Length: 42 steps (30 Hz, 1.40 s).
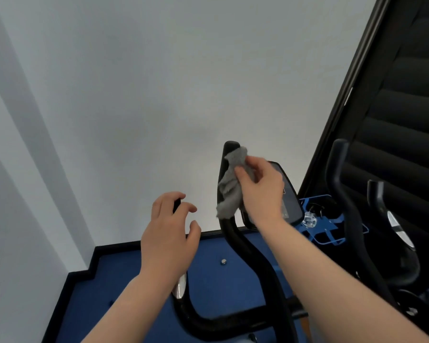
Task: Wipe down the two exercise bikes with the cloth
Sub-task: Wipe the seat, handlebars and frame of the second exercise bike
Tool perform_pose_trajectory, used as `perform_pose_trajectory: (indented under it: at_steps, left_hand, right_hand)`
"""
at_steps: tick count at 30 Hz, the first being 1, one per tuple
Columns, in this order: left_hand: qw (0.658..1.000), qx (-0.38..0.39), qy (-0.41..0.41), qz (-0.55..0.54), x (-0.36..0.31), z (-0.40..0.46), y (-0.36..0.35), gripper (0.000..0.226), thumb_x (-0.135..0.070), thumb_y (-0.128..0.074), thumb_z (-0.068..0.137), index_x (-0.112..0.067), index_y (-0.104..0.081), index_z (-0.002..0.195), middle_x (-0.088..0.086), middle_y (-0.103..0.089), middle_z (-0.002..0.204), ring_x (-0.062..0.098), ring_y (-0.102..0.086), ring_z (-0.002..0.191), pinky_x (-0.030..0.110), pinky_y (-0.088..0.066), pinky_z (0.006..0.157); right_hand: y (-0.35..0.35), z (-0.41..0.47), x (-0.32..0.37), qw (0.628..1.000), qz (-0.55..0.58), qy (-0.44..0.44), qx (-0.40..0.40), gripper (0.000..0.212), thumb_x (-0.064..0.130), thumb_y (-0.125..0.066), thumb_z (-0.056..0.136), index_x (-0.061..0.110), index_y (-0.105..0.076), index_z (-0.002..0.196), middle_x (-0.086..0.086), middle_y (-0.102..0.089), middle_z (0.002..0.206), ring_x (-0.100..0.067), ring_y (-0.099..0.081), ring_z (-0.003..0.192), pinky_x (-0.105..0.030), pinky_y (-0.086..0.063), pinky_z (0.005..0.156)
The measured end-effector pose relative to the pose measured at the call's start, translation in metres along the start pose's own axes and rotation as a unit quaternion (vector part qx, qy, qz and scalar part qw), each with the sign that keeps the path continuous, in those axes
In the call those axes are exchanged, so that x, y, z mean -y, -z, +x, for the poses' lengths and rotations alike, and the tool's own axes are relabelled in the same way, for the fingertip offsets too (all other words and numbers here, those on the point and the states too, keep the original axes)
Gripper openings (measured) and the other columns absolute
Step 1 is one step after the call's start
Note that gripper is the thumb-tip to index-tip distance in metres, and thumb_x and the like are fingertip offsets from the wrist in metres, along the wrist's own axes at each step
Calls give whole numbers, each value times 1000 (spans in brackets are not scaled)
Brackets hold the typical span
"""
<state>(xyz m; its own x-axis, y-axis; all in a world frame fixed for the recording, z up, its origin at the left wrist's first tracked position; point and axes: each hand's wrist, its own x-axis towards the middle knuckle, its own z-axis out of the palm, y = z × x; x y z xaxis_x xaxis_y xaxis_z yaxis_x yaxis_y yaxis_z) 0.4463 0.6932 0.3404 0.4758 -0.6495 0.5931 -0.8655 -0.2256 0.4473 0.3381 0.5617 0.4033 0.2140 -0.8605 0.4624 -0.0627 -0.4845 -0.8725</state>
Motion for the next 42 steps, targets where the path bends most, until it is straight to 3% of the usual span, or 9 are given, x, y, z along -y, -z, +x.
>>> perform_pose_trajectory:
  at_steps: [6, 10, 13, 16, 19, 24, 28, 38, 42]
  left_hand:
    - [1000, -4, 4, -7, -3, 0, -1, 17, -15, -65, 77, -20, -65, 93, -4, -52, 119, 10, -36, 119, 15, -35, 45]
    - [1000, -3, 1, -4, -2, 1, -1, 17, -15, -64, 77, -21, -64, 93, -5, -52, 120, 10, -36, 118, 15, -37, 42]
    - [1000, 2, -6, -5, -1, 1, 0, 18, -15, -64, 77, -20, -64, 94, -5, -52, 120, 10, -37, 119, 15, -36, 43]
    - [1000, 10, -11, -9, 3, 1, 3, 17, -16, -62, 79, -21, -63, 96, -8, -51, 123, 6, -37, 119, 13, -37, 45]
    - [999, 15, -24, -25, 10, 1, 9, 16, -18, -58, 81, -21, -61, 97, -13, -50, 126, 0, -37, 120, 11, -35, 51]
    - [999, 23, -32, -34, 13, 0, 11, 15, -22, -56, 83, -22, -61, 97, -15, -46, 129, -2, -36, 121, 13, -39, 52]
    - [999, 22, -27, -32, 9, -1, 8, 13, -19, -60, 81, -19, -63, 94, -8, -48, 127, 4, -35, 122, 17, -40, 46]
    - [994, 61, -69, -58, 22, 2, 13, 15, -15, -62, 81, -18, -63, 95, -8, -48, 128, 6, -37, 123, 14, -36, 48]
    - [995, 47, -42, -84, 15, 0, 8, 16, -17, -62, 81, -20, -63, 96, -9, -46, 128, 7, -33, 127, 11, -31, 52]
  right_hand:
    - [26, -15, -20, 973, -172, -34, 152, 18, 17, -69, 83, 15, -73, 100, 6, -73, 96, -5, -64, 92, -19, -47, 87]
    - [14, 6, 25, 966, -139, 204, 79, 21, 16, -65, 82, 20, -72, 102, 16, -68, 96, 5, -58, 92, -6, -41, 83]
    - [-8, 23, 31, 874, -349, 307, 141, 24, 8, -57, 86, 17, -68, 106, 6, -66, 113, -17, -52, 102, -33, -49, 79]
    - [-16, 14, 11, 787, -478, 352, 168, 26, -9, -58, 74, 11, -64, 90, -1, -66, 102, -23, -52, 92, -29, -41, 56]
    - [-9, -19, -8, 822, -411, 322, 227, 21, -4, -65, 75, 15, -66, 84, 2, -68, 90, -20, -52, 79, -28, -40, 54]
    - [27, -4, 1, 874, -250, 168, 380, 17, 15, -65, 86, 25, -71, 99, 11, -70, 98, -6, -59, 92, -29, -48, 85]
    - [11, -1, 7, 895, -268, 227, 276, 16, 15, -66, 85, 17, -73, 100, 4, -62, 106, -10, -57, 93, -32, -48, 85]
    - [74, -39, 4, 843, -229, 18, 487, 18, 13, -68, 85, 28, -74, 94, 15, -57, 100, -4, -59, 95, -14, -45, 83]
    - [62, -34, 4, 920, -168, 27, 353, 17, 11, -68, 84, 22, -74, 97, 6, -62, 99, -6, -60, 95, -20, -46, 88]
